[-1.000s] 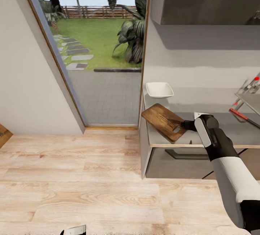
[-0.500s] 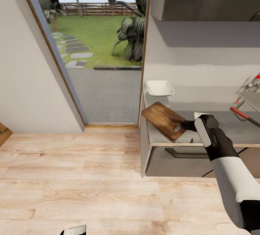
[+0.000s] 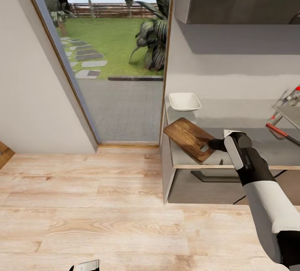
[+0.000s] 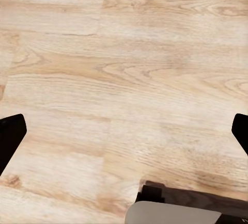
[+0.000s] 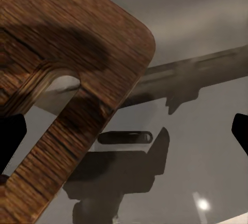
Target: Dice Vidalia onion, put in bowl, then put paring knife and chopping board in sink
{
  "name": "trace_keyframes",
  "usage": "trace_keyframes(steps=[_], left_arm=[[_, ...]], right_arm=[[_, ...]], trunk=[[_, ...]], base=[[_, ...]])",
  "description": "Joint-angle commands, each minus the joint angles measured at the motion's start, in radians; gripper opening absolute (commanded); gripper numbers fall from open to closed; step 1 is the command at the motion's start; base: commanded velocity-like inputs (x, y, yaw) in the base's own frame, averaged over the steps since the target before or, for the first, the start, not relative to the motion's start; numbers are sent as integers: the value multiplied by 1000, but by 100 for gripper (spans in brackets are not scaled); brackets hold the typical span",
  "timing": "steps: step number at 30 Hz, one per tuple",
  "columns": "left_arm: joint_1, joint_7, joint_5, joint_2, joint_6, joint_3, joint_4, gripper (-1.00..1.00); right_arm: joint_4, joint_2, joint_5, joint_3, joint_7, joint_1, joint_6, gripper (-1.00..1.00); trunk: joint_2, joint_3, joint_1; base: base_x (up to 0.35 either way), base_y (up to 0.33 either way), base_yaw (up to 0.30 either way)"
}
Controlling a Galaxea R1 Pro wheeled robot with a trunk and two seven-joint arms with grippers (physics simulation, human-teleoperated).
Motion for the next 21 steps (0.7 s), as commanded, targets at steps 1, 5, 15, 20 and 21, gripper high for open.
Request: trace_keyframes(steps=[1,5,15,20,21], left_arm=[[-2,8,-11,0,-4,6,4,100],[-2,8,-11,0,-4,5,4,100],[-2,8,-11,0,-5,5,3,100],[-2,8,-11,0,-5,5,4,100],[-2,8,-11,0,-5,5,4,100]], right_arm=[[0,-1,-10,2,-9,-1,3,100],[0,0,-10,2,-9,-1,3,100],[1,-1,-10,2,-10,-1,3,100],[2,0,-10,2,-10,-1,3,100],[2,0,-10,2,-10,-1,3,100]], trunk=[[-2,-2,1],[-2,-2,1],[-2,-2,1],[-2,-2,1],[-2,-3,1]], base=[[0,114,0],[0,142,0],[0,29,0],[0,1,0],[0,0,0]])
